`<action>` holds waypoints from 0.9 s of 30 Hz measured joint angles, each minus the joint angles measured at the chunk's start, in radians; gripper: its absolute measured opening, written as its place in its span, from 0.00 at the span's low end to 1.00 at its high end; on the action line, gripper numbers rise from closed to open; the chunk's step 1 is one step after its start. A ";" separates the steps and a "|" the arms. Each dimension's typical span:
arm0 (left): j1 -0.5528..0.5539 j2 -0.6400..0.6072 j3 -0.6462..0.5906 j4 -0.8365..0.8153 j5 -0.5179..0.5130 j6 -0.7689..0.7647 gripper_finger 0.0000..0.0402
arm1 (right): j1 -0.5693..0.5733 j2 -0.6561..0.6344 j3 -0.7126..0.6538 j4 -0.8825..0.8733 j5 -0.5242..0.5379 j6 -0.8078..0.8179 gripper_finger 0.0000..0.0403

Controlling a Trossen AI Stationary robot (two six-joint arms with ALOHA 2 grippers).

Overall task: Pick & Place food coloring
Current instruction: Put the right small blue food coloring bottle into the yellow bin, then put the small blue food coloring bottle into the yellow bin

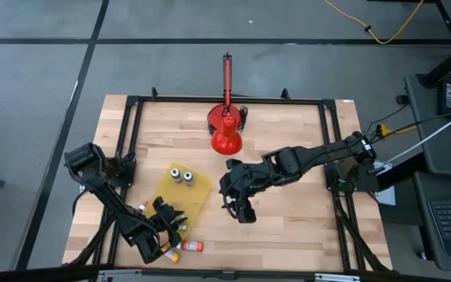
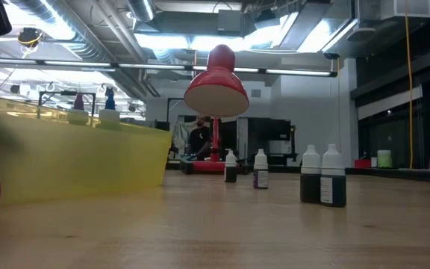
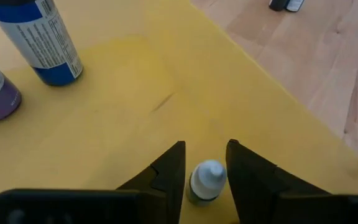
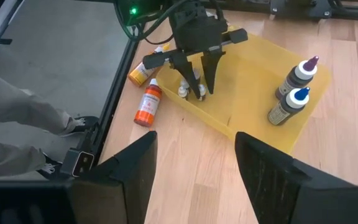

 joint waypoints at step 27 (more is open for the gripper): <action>0.227 -0.550 -0.001 0.027 0.119 0.554 0.53 | 0.060 -0.048 -0.197 -0.109 0.267 0.139 0.54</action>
